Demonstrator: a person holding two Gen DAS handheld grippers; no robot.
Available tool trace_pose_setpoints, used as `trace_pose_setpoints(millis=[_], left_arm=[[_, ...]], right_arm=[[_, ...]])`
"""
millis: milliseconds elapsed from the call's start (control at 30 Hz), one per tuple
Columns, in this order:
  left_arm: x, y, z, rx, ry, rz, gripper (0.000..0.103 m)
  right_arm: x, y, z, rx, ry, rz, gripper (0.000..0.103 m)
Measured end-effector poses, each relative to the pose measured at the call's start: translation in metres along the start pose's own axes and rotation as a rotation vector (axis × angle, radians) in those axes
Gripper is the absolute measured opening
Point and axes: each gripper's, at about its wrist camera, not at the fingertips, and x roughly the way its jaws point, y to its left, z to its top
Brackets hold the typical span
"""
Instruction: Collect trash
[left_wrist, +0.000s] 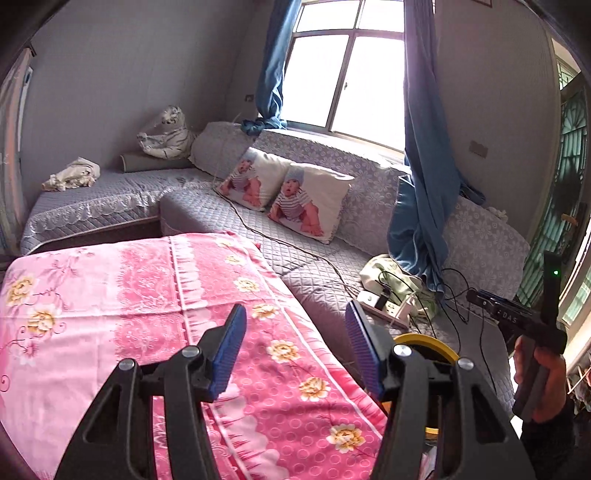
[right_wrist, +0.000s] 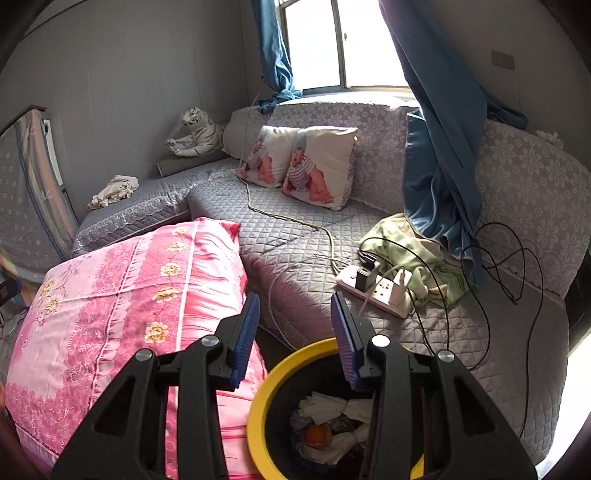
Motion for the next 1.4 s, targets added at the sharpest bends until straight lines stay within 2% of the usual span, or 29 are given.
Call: trace_pose_setpoints(millis=[100, 167, 200, 267, 367, 467, 567, 733, 967, 1400], left_arm=[[-0.042, 0.023, -0.003, -0.005, -0.072, 0.122, 0.057], [-0.069, 0.035, -0.010, -0.012, -0.120, 0.192, 0.068], [-0.082, 0.040, -0.014, -0.012, -0.144, 0.225, 0.069], [-0.105, 0.048, -0.024, -0.007, -0.185, 0.299, 0.077], [-0.135, 0.057, -0.040, -0.021, -0.240, 0.392, 0.088], [-0.158, 0.060, -0.055, -0.050, -0.282, 0.456, 0.095], [-0.176, 0.060, -0.069, -0.064, -0.325, 0.521, 0.095], [-0.181, 0.054, -0.084, -0.051, -0.346, 0.605, 0.095], [-0.182, 0.053, -0.103, -0.097, -0.364, 0.584, 0.095], [-0.175, 0.042, -0.108, -0.104, -0.351, 0.547, 0.095]], right_arm=[[-0.017, 0.046, 0.005, -0.036, -0.067, 0.081, 0.043], [-0.027, 0.075, 0.005, -0.066, -0.110, 0.118, 0.053], [-0.031, 0.090, 0.004, -0.087, -0.130, 0.130, 0.054], [-0.038, 0.118, 0.000, -0.119, -0.164, 0.146, 0.063], [-0.047, 0.151, -0.011, -0.147, -0.207, 0.173, 0.071], [-0.057, 0.181, -0.027, -0.186, -0.267, 0.147, 0.085], [-0.066, 0.203, -0.046, -0.205, -0.308, 0.128, 0.089], [-0.072, 0.218, -0.070, -0.212, -0.325, 0.124, 0.094], [-0.082, 0.212, -0.093, -0.186, -0.367, 0.119, 0.094], [-0.075, 0.197, -0.105, -0.119, -0.328, 0.104, 0.094]])
